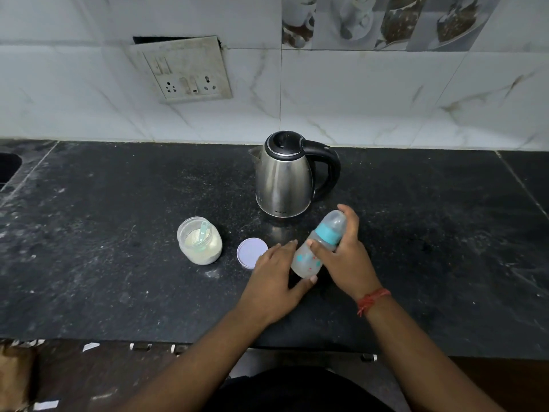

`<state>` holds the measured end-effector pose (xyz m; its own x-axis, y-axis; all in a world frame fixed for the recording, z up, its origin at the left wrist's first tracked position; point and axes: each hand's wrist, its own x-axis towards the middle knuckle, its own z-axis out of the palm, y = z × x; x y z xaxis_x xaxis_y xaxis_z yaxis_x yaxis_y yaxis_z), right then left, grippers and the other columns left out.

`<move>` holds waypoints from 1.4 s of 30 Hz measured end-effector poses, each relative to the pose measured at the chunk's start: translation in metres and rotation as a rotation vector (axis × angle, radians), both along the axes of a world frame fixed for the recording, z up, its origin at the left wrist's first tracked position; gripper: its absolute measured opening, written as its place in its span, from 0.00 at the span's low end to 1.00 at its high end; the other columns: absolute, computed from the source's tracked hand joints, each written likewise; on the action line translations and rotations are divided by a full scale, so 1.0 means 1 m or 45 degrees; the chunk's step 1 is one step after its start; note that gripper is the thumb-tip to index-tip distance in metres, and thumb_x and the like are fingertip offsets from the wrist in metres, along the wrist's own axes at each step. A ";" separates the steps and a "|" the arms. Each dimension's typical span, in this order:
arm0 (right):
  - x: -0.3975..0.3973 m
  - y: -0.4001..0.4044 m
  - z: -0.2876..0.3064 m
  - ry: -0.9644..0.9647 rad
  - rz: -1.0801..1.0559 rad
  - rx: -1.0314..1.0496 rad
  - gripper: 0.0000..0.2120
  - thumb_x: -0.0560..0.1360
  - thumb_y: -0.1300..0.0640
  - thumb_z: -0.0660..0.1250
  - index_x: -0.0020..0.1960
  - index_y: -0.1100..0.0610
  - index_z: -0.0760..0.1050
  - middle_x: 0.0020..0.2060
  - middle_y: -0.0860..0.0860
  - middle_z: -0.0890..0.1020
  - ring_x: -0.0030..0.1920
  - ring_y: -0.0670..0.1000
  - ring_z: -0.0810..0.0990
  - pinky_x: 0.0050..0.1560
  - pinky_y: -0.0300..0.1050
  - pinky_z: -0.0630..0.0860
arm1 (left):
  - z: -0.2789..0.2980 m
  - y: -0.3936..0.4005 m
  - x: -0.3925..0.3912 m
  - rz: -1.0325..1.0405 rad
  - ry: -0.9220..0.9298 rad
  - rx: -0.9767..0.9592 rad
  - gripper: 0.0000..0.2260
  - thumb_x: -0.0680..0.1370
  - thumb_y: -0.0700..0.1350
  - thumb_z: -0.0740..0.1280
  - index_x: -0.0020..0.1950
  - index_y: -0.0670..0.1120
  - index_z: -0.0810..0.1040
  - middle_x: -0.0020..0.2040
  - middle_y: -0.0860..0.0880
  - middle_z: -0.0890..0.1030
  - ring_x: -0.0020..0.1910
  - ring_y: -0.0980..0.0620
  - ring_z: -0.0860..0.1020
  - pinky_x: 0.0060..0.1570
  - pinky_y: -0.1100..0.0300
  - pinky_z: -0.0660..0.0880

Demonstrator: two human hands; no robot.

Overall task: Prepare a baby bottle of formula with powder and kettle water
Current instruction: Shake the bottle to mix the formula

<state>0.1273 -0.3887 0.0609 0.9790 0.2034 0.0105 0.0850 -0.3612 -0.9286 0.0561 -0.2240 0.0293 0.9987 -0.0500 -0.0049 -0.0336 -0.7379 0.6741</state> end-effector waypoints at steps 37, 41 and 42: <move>-0.034 -0.008 -0.028 0.119 -0.136 0.319 0.34 0.75 0.58 0.75 0.72 0.40 0.61 0.58 0.46 0.78 0.54 0.51 0.84 0.50 0.53 0.85 | -0.108 0.045 -0.077 0.117 0.151 0.838 0.35 0.82 0.71 0.42 0.84 0.54 0.54 0.85 0.45 0.54 0.84 0.39 0.49 0.77 0.29 0.46; -0.034 -0.016 -0.032 0.269 -0.408 0.598 0.31 0.76 0.55 0.74 0.71 0.39 0.62 0.59 0.47 0.77 0.57 0.54 0.83 0.46 0.54 0.85 | -0.107 0.044 -0.075 0.117 0.145 0.842 0.35 0.82 0.71 0.42 0.84 0.54 0.54 0.85 0.45 0.53 0.84 0.39 0.48 0.77 0.29 0.46; -0.033 -0.019 -0.031 0.288 -0.436 0.632 0.31 0.76 0.54 0.74 0.71 0.37 0.62 0.59 0.48 0.77 0.57 0.54 0.83 0.45 0.54 0.85 | -0.107 0.044 -0.076 0.119 0.143 0.845 0.35 0.81 0.71 0.41 0.84 0.54 0.53 0.85 0.45 0.53 0.84 0.39 0.48 0.77 0.29 0.45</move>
